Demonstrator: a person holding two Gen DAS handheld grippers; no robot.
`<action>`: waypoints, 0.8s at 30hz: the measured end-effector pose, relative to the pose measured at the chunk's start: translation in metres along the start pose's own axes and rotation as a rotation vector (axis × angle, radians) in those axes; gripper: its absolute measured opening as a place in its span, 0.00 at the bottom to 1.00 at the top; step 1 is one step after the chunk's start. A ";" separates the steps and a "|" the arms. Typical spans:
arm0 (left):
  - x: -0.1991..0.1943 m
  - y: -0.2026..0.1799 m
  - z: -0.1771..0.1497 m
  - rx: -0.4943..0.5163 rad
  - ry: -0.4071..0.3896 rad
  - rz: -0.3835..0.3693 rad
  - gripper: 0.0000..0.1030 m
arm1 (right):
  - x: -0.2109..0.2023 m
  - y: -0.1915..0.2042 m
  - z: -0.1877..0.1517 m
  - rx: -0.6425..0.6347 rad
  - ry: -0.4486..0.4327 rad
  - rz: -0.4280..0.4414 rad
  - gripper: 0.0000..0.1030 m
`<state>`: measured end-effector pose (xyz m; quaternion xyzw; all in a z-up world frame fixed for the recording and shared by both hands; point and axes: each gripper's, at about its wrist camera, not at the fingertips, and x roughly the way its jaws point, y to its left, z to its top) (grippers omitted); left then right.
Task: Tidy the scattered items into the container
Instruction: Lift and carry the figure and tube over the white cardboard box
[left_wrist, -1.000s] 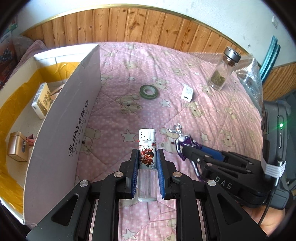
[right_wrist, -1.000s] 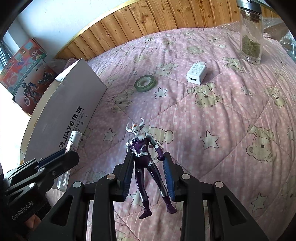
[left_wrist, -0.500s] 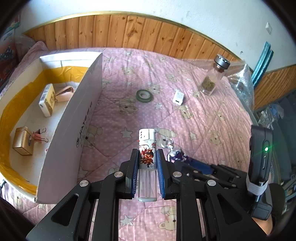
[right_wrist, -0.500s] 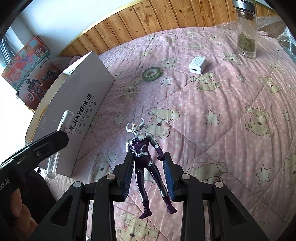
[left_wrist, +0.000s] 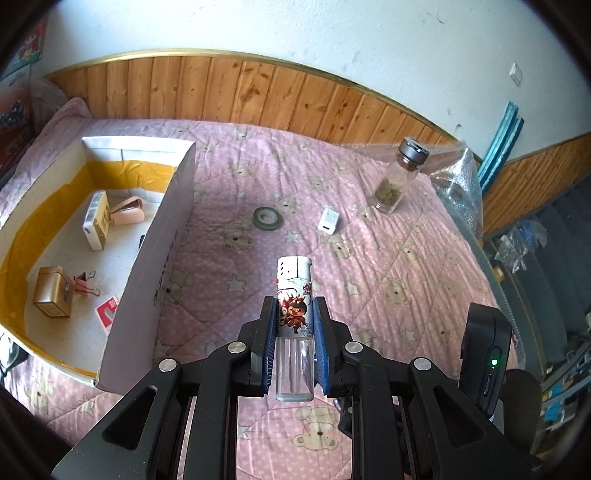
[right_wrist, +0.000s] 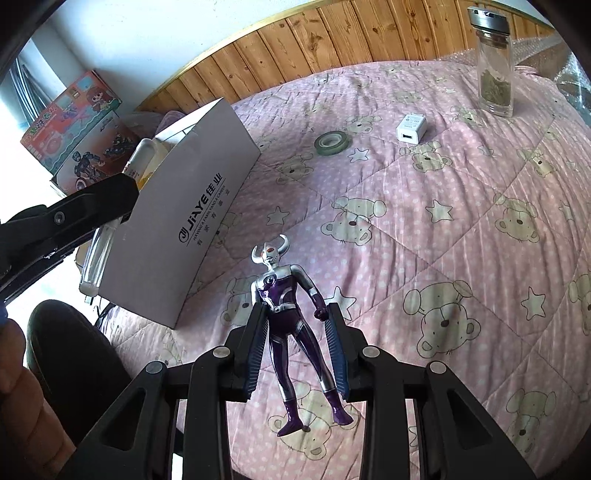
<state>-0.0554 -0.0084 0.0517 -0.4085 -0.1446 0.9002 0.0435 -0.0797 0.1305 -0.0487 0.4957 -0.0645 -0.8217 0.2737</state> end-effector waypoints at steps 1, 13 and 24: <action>-0.001 0.000 0.000 -0.002 -0.002 -0.004 0.18 | -0.001 0.001 0.000 0.000 -0.001 0.003 0.32; -0.024 0.017 0.006 -0.055 -0.047 -0.036 0.18 | -0.024 0.032 0.004 -0.029 -0.035 0.034 0.32; -0.041 0.048 0.017 -0.121 -0.090 -0.046 0.18 | -0.034 0.062 0.019 -0.068 -0.057 0.062 0.32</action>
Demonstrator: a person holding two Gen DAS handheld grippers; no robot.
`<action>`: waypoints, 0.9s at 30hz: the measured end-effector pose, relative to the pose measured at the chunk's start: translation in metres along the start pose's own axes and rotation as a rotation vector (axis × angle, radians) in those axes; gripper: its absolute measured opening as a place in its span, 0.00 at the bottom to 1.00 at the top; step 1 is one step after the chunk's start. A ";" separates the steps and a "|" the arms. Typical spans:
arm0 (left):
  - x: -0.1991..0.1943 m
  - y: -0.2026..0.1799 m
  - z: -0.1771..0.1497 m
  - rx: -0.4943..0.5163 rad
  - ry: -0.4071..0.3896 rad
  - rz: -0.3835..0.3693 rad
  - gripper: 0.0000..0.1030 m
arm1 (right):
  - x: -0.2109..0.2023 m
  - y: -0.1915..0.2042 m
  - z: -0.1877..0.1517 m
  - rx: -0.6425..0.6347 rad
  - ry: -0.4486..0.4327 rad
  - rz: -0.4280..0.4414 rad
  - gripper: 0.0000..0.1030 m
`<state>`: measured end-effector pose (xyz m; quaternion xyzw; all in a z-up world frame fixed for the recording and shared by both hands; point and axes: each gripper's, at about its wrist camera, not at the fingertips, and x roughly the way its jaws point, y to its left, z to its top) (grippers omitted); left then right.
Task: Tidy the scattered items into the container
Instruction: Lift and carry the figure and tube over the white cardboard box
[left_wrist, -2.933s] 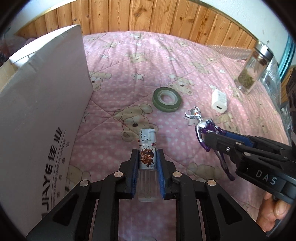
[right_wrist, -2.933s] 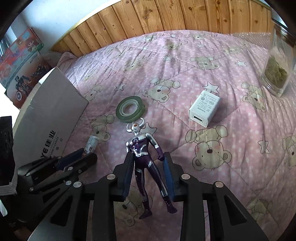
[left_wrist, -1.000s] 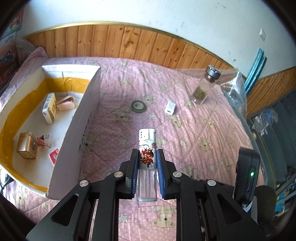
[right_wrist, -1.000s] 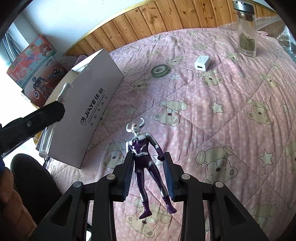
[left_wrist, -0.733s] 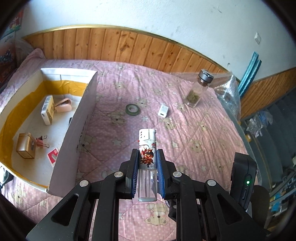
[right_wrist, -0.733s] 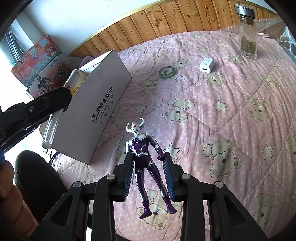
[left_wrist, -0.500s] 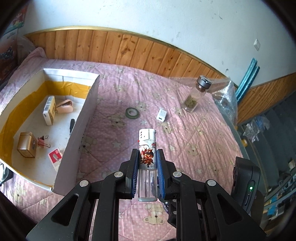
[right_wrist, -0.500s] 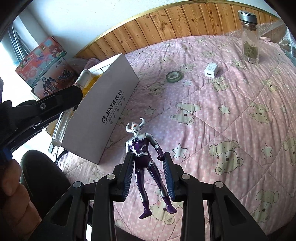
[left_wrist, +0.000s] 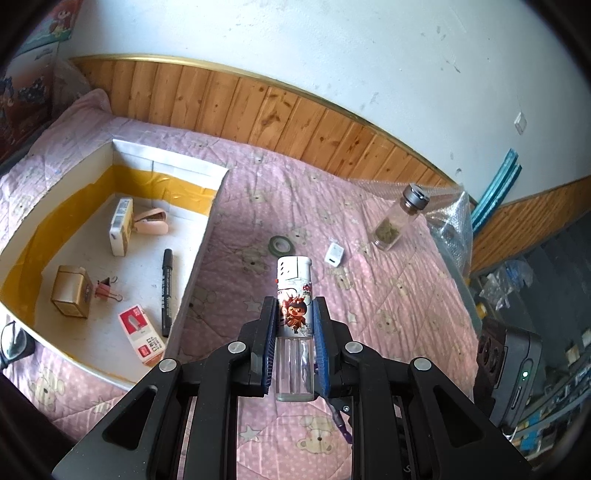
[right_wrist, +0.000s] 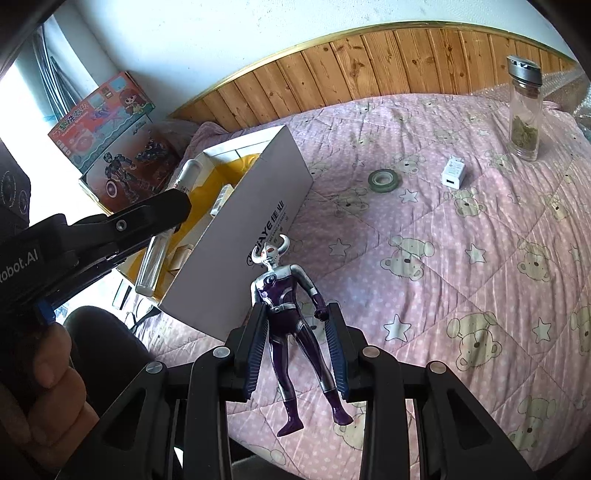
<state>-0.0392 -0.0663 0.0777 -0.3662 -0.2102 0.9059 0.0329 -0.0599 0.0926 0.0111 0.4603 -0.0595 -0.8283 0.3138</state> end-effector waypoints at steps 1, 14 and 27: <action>-0.002 0.003 0.002 -0.005 -0.004 0.000 0.18 | 0.000 0.003 0.001 -0.004 0.000 0.003 0.32; -0.017 0.041 0.014 -0.082 -0.037 -0.007 0.18 | 0.000 0.037 0.026 -0.056 -0.018 0.023 0.32; -0.031 0.083 0.025 -0.154 -0.072 0.011 0.18 | 0.010 0.075 0.050 -0.119 -0.023 0.042 0.32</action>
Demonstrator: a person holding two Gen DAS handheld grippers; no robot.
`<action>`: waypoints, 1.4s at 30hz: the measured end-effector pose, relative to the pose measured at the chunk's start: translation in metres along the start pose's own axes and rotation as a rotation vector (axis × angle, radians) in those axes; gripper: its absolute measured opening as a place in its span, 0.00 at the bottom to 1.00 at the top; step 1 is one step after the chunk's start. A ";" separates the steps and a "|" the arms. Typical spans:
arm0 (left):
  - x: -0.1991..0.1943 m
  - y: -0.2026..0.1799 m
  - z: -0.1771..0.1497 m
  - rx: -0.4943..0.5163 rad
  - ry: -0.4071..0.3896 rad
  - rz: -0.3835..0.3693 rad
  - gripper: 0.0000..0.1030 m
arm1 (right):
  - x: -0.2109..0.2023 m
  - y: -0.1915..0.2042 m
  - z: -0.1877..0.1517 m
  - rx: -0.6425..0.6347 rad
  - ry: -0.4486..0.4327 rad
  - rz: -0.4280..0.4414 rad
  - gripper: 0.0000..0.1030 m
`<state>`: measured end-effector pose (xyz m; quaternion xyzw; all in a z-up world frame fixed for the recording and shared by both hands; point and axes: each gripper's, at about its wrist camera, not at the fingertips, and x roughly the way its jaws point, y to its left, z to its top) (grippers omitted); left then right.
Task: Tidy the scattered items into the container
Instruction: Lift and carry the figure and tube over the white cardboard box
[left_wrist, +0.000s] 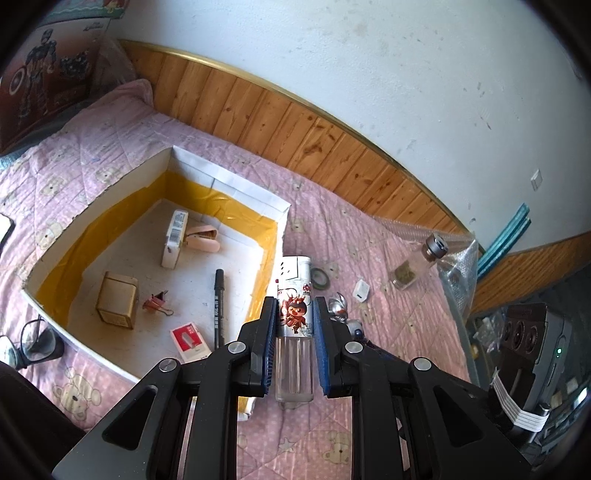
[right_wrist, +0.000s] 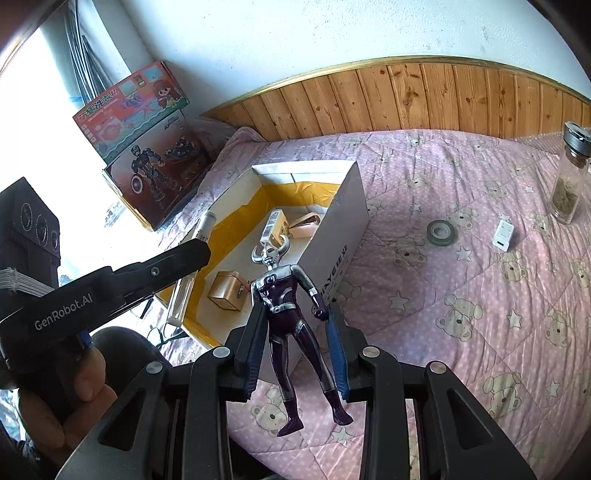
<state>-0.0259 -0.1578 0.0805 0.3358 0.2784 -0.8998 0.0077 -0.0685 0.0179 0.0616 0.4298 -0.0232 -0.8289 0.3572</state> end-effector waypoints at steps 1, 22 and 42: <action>-0.001 0.004 0.002 -0.006 -0.002 0.002 0.18 | 0.001 0.003 0.002 -0.007 0.001 0.001 0.32; 0.013 0.071 0.046 -0.060 -0.014 0.091 0.18 | 0.052 0.040 0.054 -0.115 0.036 0.003 0.32; 0.086 0.125 0.103 -0.059 0.123 0.258 0.18 | 0.131 0.040 0.107 -0.264 0.118 -0.123 0.32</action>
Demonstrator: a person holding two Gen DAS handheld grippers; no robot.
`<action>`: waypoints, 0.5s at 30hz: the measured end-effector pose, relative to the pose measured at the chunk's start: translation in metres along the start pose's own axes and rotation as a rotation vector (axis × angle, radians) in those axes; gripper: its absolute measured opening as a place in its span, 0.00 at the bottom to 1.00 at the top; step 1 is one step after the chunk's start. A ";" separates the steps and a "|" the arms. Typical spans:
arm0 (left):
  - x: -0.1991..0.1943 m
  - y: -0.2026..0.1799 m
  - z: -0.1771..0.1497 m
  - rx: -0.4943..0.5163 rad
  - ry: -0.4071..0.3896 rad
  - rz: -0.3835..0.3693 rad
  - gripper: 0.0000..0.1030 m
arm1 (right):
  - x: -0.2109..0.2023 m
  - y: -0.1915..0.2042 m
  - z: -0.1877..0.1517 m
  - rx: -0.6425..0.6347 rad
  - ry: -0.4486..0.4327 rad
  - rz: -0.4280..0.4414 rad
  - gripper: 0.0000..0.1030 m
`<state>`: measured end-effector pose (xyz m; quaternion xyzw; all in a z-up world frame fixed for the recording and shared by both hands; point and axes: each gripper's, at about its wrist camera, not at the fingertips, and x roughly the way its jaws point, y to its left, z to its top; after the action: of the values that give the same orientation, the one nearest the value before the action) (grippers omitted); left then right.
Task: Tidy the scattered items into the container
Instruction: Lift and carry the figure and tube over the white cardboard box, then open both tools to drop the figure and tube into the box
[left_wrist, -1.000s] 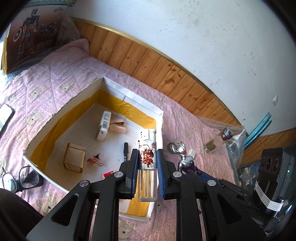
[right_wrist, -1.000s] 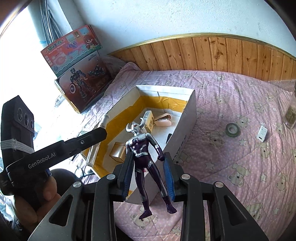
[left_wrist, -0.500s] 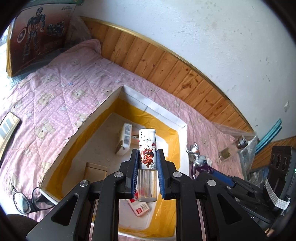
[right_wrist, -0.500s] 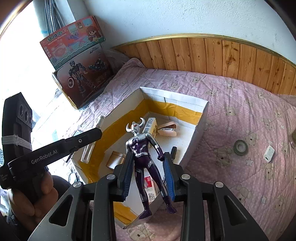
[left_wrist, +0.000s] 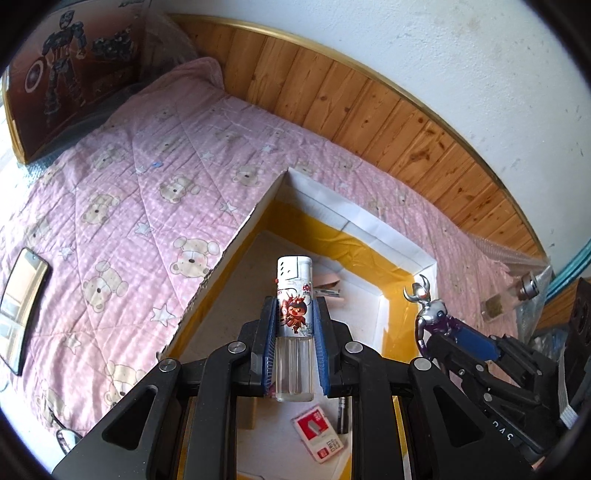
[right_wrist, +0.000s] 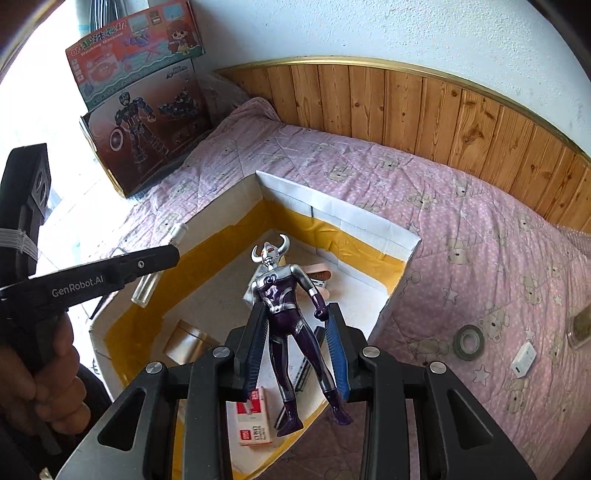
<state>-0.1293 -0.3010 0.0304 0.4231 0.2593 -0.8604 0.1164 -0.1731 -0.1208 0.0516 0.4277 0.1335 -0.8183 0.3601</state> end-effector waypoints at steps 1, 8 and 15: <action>0.004 0.000 0.003 0.003 0.007 0.007 0.18 | 0.005 0.000 0.003 -0.015 0.007 -0.012 0.32; 0.039 -0.005 0.012 0.028 0.075 0.046 0.19 | 0.039 -0.002 0.017 -0.104 0.064 -0.092 0.33; 0.071 -0.016 0.012 0.097 0.110 0.085 0.23 | 0.069 -0.008 0.024 -0.144 0.116 -0.164 0.33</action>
<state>-0.1878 -0.2928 -0.0133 0.4854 0.2052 -0.8417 0.1178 -0.2193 -0.1602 0.0101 0.4350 0.2472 -0.8071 0.3136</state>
